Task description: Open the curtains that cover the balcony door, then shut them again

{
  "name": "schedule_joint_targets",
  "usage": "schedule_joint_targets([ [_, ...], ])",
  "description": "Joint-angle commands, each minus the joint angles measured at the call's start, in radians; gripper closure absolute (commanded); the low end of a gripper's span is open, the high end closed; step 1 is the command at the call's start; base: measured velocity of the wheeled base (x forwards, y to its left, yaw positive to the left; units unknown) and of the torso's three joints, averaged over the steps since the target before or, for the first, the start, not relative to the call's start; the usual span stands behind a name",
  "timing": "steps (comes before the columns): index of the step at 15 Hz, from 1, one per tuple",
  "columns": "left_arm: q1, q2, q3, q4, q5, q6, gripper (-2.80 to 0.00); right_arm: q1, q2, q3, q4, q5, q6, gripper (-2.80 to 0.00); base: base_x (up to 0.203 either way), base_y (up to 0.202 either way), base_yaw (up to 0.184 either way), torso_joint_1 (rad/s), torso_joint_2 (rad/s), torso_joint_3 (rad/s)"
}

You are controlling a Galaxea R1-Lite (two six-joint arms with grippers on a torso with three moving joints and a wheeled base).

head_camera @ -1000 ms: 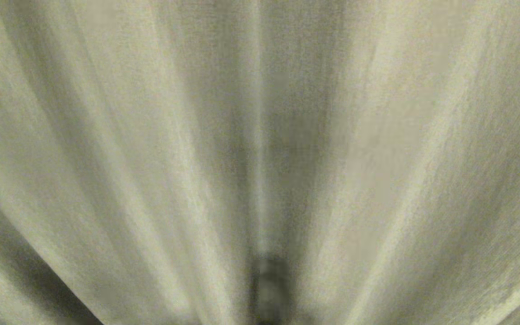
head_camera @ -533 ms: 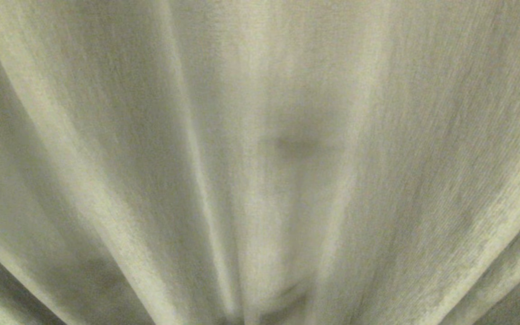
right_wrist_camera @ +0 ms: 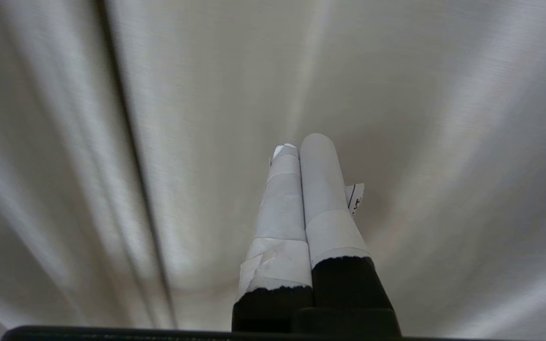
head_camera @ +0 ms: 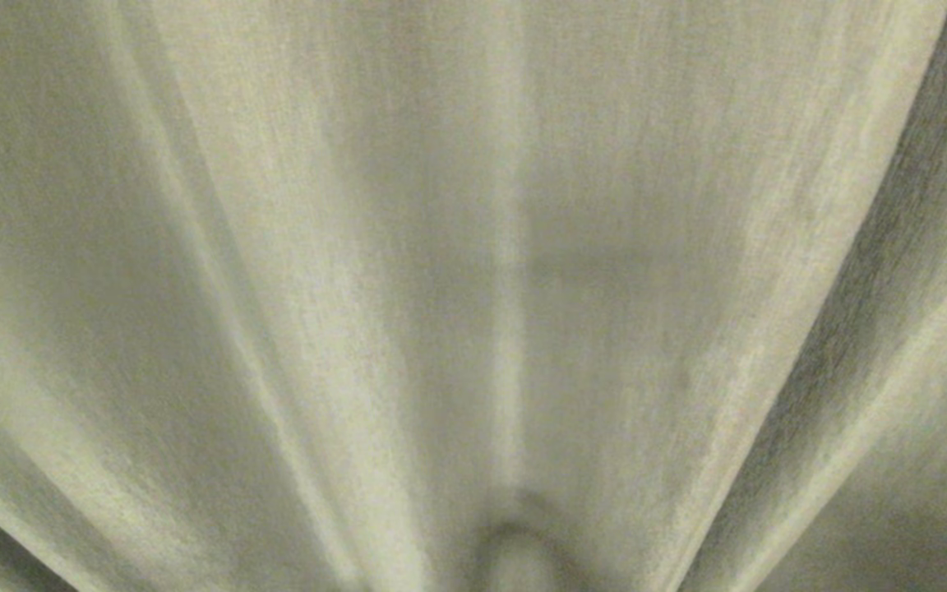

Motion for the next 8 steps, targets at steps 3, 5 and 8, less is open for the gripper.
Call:
schedule_joint_targets([
  [3, 0.0, -0.002, 0.0, 0.0, 0.001, 0.002, 0.0, 0.001, 0.002, 0.0, 0.0, 0.001, -0.001, 0.0, 0.0, -0.188, 0.0, 0.004, 0.0, 0.004],
  [5, 0.0, -0.002, 0.0, 0.0, 0.003, 0.002, 0.0, 0.001, 0.002, 0.0, 0.0, 0.001, -0.001, 0.0, 0.0, -0.189, -0.001, 0.002, 0.0, 0.003],
  [8, 0.0, -0.002, 0.0, 0.0, 0.004, -0.007, 0.0, 0.001, 0.002, 0.0, 0.0, 0.001, -0.001, 0.0, 0.0, -0.173, 0.003, 0.002, 0.0, 0.004],
])
